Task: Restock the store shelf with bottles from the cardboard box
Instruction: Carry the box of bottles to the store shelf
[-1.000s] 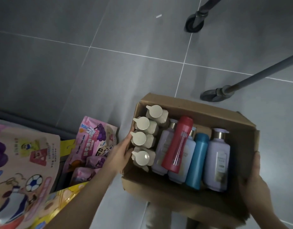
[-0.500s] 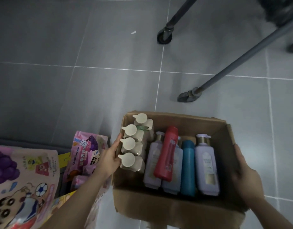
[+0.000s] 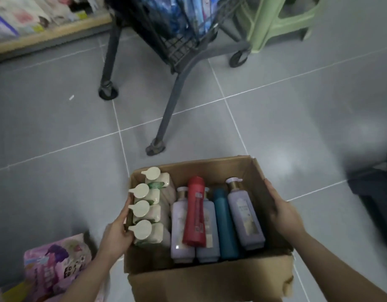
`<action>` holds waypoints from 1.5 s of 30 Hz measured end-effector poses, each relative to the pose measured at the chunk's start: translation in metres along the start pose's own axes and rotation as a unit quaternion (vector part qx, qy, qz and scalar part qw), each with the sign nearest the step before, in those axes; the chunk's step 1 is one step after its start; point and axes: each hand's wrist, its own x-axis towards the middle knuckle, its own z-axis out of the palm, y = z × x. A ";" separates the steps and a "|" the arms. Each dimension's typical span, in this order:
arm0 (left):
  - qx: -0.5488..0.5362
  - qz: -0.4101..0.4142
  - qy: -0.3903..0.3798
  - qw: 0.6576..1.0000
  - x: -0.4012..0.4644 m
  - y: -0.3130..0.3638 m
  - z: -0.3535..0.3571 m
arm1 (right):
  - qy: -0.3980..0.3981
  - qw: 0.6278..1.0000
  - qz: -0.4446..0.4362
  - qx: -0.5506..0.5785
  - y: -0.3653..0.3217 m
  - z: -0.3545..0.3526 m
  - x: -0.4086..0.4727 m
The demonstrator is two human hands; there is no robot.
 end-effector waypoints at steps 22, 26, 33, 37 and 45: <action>0.049 0.213 -0.048 0.975 0.273 0.487 0.110 | 0.130 0.972 0.192 0.028 0.212 -0.300 0.245; 0.101 0.253 -0.064 0.960 0.341 0.566 0.115 | 0.142 0.961 0.227 0.063 0.228 -0.332 0.292; 0.098 0.300 -0.110 0.943 0.415 0.697 0.123 | 0.172 0.939 0.281 0.101 0.257 -0.389 0.349; 0.138 0.320 -0.144 0.926 0.454 0.768 0.145 | 0.182 0.926 0.306 0.126 0.289 -0.420 0.377; 0.117 0.301 -0.201 0.925 0.511 0.911 0.226 | 0.192 0.903 0.345 0.169 0.375 -0.497 0.435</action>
